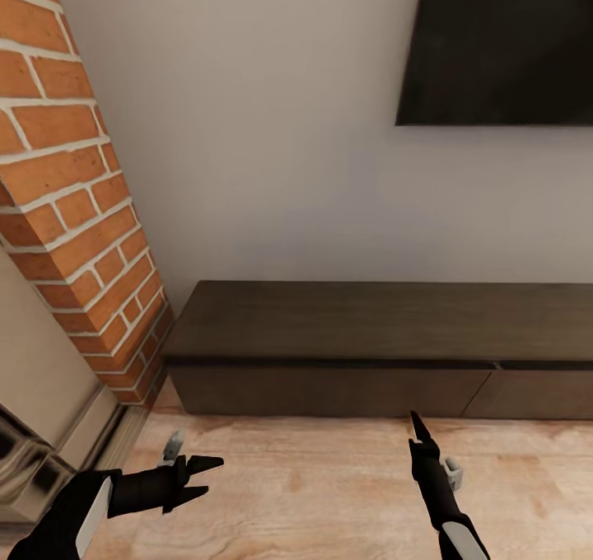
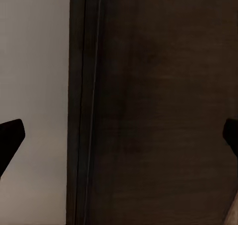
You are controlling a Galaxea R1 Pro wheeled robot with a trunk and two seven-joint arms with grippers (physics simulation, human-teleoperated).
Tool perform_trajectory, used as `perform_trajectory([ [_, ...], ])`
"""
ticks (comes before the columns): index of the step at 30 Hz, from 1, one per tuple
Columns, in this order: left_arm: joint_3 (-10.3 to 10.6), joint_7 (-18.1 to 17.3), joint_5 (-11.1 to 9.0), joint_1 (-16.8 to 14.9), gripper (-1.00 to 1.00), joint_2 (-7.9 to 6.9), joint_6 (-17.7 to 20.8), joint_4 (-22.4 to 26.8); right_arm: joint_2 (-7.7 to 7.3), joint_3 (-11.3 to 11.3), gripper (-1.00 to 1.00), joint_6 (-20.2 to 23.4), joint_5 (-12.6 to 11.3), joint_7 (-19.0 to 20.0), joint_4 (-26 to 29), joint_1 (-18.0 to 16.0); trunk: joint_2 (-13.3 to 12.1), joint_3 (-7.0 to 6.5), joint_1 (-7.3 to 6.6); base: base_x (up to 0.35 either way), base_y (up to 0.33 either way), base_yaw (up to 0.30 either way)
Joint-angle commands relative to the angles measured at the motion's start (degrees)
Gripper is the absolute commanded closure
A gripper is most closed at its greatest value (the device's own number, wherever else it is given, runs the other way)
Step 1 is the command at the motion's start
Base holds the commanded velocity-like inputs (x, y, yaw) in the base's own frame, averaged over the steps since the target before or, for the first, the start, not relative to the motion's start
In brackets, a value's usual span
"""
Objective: Place each of the two pumpkins and all three candles from the living room inside a cabinet in the living room (use any cabinet), then make sure every cabinet is closed, and position the cauldron so it is next to a table in the living room.
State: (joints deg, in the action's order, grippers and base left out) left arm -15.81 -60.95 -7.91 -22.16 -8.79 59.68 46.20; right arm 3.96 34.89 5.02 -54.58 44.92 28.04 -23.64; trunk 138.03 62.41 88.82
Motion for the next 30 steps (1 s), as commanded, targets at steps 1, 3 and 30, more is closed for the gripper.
perform_trajectory([
  [1, 0.01, -0.02, -0.02, 0.0, -1.0, 0.0, 0.0, -0.02, 0.0, 0.0, -1.0, 0.0, 0.0, 0.09, 0.0, 0.0, 0.0, 0.0, 0.0, 0.329, 0.0, 0.0],
  [3, 0.0, -0.01, -0.02, 0.0, -1.0, 0.0, 0.0, 0.01, 0.0, 0.0, -1.0, 0.0, 0.0, 0.19, -0.03, 0.0, 0.0, 0.0, 0.0, 0.329, 0.0, 0.0],
  [30, 0.08, 0.04, 0.0, -0.04, -1.0, 1.29, 0.0, -0.01, 0.01, 0.06, -1.0, 1.64, -0.09, 0.14, -0.35, 0.0, 0.0, 0.0, 0.0, 0.145, 0.0, 0.0],
])
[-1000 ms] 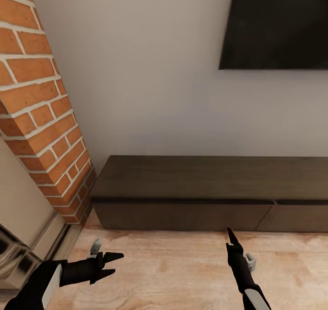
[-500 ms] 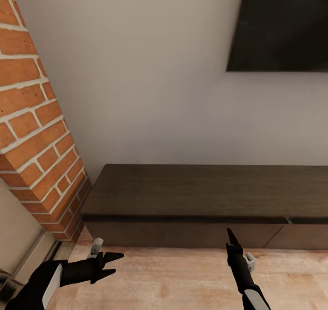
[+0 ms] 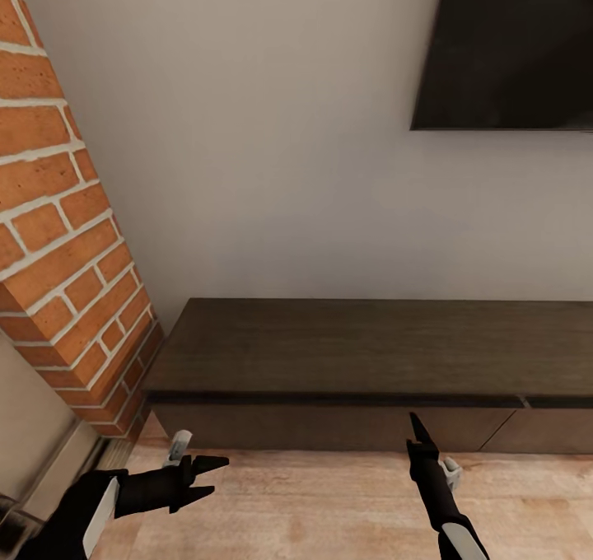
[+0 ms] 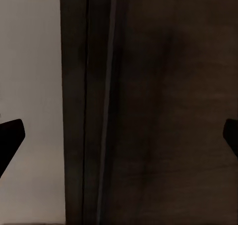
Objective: Place each of the two pumpkins and all three candles from the living room inside a cabinet in the living room (use any cabinet), then make sure every cabinet is closed, and position the cauldron so it is next to a table in the living room.
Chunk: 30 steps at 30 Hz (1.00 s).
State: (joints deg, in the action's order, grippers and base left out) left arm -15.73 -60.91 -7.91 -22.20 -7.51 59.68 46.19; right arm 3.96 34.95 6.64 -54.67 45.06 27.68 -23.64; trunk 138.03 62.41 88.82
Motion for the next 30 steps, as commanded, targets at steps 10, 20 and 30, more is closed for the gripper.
perform_trajectory([
  [10, 0.0, 0.0, 0.0, 0.04, -1.0, 0.21, 0.0, 0.01, 0.02, 0.47, -1.0, 0.93, -0.17, 0.21, 0.01, 0.0, 0.0, 0.0, 0.0, 0.0, 0.0, 0.0],
  [20, 0.06, 0.06, 0.09, 0.06, -1.0, 0.81, -0.26, -0.05, -0.23, 0.66, -1.0, 1.19, -0.41, -0.15, -0.04, -0.09, 0.0, 0.0, 0.0, 0.025, 0.0, 0.0],
  [30, 0.08, 0.09, 0.13, 0.05, -1.0, 1.08, -0.26, -0.05, -0.74, 0.64, -1.0, 1.09, -0.53, -0.15, -0.09, -0.05, 0.0, 0.0, 0.0, 0.057, 0.0, 0.0],
])
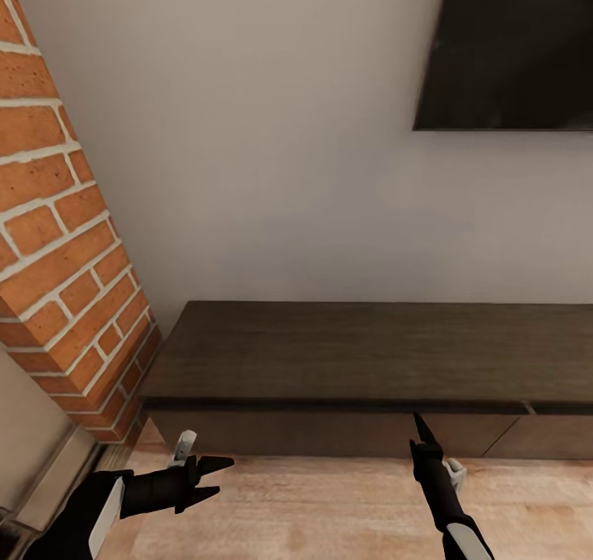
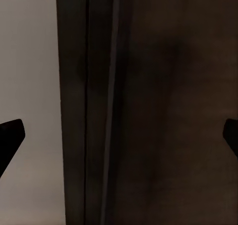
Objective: Place each of the two pumpkins and all three candles from the living room inside a cabinet in the living room (use any cabinet), then make sure every cabinet is closed, and position the cauldron so it is next to a table in the living room.
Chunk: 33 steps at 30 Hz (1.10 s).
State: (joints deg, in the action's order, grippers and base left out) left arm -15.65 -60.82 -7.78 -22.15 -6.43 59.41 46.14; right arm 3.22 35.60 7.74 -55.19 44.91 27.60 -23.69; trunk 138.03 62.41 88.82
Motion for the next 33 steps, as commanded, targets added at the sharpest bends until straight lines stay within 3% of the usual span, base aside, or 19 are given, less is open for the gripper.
perform_trajectory([
  [1, 0.0, 0.0, -0.02, 0.0, -1.0, 0.01, 0.0, 0.0, -0.01, 0.0, -1.0, 0.0, 0.0, 0.03, 0.0, 0.02, 0.0, 0.0, 0.0, 0.039, 0.0, 0.0],
  [33, 0.01, 0.18, 0.13, 0.0, -1.0, 0.11, -0.08, 0.0, -0.06, -0.09, -1.0, 0.35, 0.11, 0.0, 0.0, 0.02, 0.0, 0.0, 0.0, 0.058, 0.003, 0.0],
])
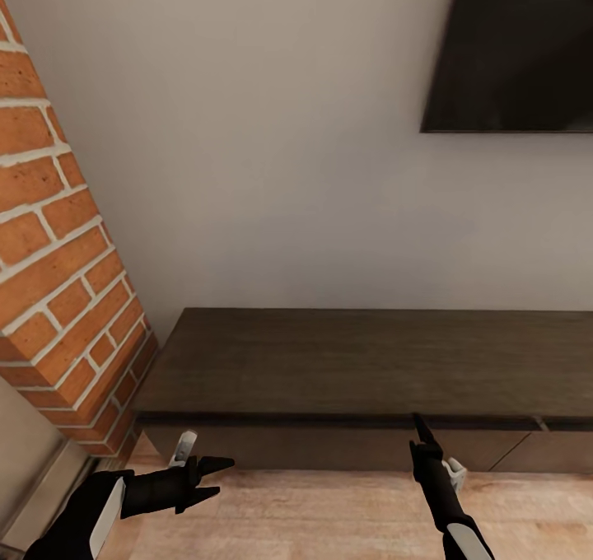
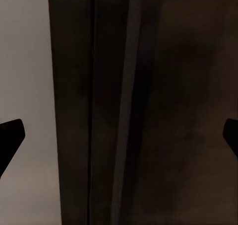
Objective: Place each of the two pumpkins and all three candles from the living room inside a cabinet in the living room (use any cabinet), then make sure every cabinet is closed, and position the cauldron so it is next to a table in the living room.
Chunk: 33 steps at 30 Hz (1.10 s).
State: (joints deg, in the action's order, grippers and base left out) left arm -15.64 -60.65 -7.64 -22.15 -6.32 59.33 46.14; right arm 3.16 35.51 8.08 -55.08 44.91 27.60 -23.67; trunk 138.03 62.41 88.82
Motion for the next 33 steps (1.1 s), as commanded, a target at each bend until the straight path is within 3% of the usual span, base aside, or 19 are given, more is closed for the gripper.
perform_trajectory([
  [1, 0.0, 0.0, 0.0, 0.0, -1.0, 0.0, 0.0, 0.0, 0.0, 0.0, -1.0, 0.03, -0.01, 0.0, 0.0, -0.01, 0.0, 0.0, 0.0, 0.023, 0.0, 0.0],
  [20, 0.0, 0.0, 0.0, 0.0, -1.0, 0.03, -0.01, 0.0, -0.09, -0.09, -1.0, -0.06, 0.1, 0.0, 0.0, 0.01, 0.0, 0.0, 0.0, 0.025, 0.0, 0.0],
  [21, 0.0, 0.0, 0.0, 0.0, -1.0, 0.01, -0.01, 0.0, -0.09, -0.09, 1.0, -0.07, 0.08, 0.0, 0.0, 0.02, 0.0, 0.0, 0.0, 0.0, 0.0, 0.0],
  [33, 0.0, 0.0, 0.0, 0.01, -1.0, 0.05, -0.01, 0.0, -0.09, 0.03, 1.0, -0.07, 0.14, 0.0, 0.0, 0.0, 0.0, 0.0, 0.0, 0.0, 0.0, 0.0],
])
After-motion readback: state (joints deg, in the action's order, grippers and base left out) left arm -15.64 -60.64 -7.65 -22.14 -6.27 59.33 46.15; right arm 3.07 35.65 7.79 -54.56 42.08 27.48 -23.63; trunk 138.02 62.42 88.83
